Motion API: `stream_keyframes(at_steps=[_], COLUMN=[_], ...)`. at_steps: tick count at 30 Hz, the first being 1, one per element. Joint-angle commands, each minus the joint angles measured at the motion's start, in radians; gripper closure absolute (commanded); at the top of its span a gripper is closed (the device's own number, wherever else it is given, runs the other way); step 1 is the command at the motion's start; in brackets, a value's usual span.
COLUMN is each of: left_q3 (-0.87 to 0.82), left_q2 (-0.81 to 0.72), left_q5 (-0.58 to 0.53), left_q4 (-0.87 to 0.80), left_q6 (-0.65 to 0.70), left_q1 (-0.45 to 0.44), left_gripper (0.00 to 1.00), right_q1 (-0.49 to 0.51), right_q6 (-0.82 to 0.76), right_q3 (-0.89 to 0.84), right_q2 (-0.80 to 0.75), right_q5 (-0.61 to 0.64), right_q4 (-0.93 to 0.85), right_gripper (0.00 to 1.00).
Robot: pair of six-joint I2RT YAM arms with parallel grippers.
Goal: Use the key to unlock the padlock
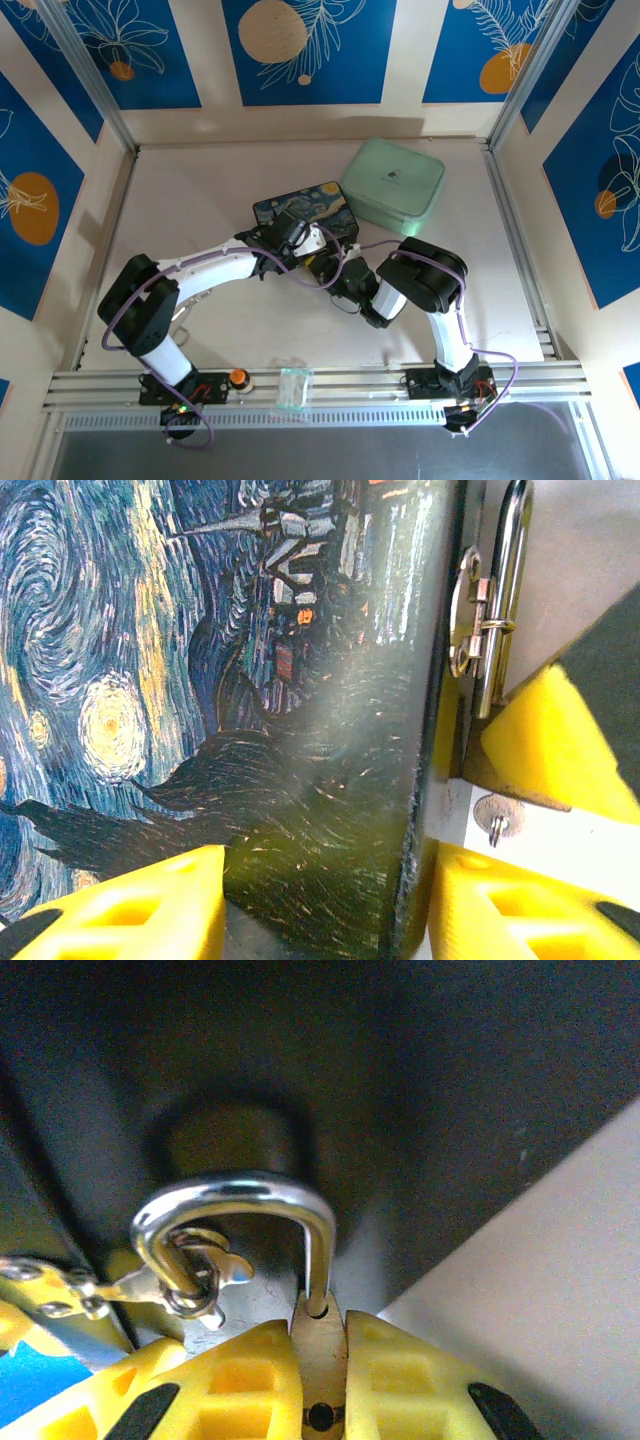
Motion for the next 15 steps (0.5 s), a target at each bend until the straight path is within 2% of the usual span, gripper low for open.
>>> stream_keyframes(at_steps=[1, 15], left_q3=[-0.049, -0.056], left_q2=[0.047, 0.029], left_q5=[0.040, 0.037], left_q4=[-0.134, -0.134], left_q6=[0.017, 0.010], left_q1=[0.005, 0.005], left_gripper=[0.50, 0.50], right_q1=[-0.042, -0.080], right_q6=[0.009, 0.008], right_q3=[-0.044, -0.076], right_q2=[0.009, -0.014], right_q5=[0.060, 0.038], right_q4=[-0.130, -0.109], right_gripper=[1.00, 1.00])
